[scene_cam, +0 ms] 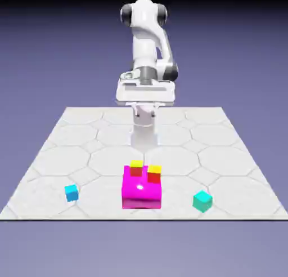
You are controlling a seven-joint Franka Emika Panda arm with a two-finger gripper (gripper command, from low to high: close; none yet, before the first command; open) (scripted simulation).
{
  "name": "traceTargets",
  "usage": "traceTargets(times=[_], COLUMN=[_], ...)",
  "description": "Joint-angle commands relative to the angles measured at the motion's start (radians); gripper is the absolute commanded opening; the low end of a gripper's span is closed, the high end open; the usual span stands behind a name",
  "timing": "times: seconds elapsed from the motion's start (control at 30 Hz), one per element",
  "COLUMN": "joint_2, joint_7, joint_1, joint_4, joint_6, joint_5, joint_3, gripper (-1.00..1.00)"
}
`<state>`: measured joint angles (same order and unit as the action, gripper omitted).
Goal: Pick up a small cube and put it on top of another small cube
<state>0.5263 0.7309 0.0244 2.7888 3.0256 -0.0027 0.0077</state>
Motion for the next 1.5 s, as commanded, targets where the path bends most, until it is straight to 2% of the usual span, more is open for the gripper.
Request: traceTargets(times=[0.0,0.77,1.0,1.03,1.23,1.47], joint_2=[-0.036,-0.856,-1.051,-1.051,-0.870,-0.616], joint_7=[-0.008,-0.198,-0.171,-0.171,-0.196,0.015], joint_1=[0.010,0.243,0.292,0.292,0.247,0.087], joint_4=[-0.018,-0.415,-0.476,-0.476,-0.420,-0.285], joint_6=[-0.009,-0.224,-0.088,-0.088,-0.214,-0.332], joint_5=[-0.002,-0.053,-0.090,-0.090,-0.056,-0.022], joint_3=[0.006,0.150,0.096,0.096,0.146,0.156], gripper=[0.00,0.00,0.00,-1.00,-1.00,-1.00])
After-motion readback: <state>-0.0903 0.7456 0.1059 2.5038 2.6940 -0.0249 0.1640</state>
